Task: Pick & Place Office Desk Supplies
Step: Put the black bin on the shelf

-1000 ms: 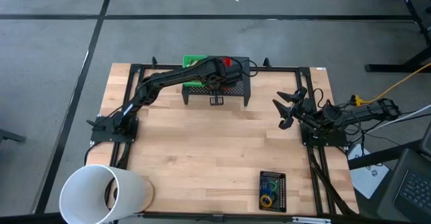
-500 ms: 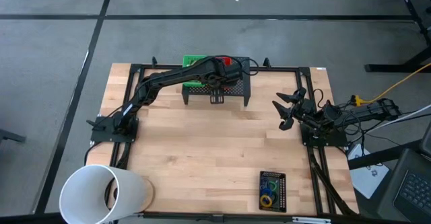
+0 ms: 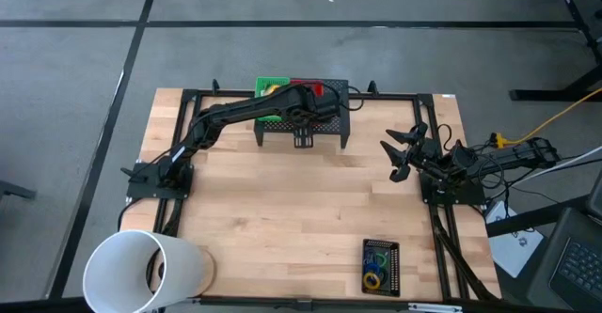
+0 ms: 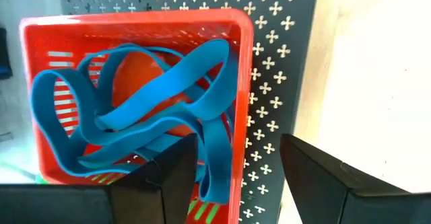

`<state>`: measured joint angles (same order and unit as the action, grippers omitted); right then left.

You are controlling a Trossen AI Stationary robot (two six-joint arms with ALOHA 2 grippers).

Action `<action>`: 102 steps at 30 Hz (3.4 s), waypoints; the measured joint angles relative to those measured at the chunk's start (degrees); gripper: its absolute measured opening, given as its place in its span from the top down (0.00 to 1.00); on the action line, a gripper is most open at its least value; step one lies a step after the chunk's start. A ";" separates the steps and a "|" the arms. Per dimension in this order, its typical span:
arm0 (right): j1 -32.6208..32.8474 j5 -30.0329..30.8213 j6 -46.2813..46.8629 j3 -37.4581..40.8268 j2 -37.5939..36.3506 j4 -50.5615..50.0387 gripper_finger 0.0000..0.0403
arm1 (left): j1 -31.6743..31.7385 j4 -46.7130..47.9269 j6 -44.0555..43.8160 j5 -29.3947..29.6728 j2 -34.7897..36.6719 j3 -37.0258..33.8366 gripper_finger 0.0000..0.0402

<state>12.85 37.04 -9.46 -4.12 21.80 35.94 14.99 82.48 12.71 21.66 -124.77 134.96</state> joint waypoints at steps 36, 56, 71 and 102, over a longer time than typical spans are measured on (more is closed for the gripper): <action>0.01 -3.69 3.07 0.02 0.01 -0.74 0.53 | -34.27 -42.99 -11.45 14.39 38.36 -34.75 0.48; 0.45 -28.49 22.15 -4.59 2.77 -17.19 0.53 | -34.98 -90.47 -13.05 11.73 74.54 -102.60 0.48; 12.17 -23.83 31.86 -28.55 32.04 -44.51 0.54 | -41.51 -118.70 -15.16 16.47 75.21 -125.70 0.48; 44.19 -29.21 79.01 -105.25 96.11 -109.04 0.51 | -44.15 -122.38 -8.92 15.77 75.18 -126.20 0.48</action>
<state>57.04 7.83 69.54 -109.37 117.90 -73.09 -29.17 -39.91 3.79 37.42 -49.58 8.75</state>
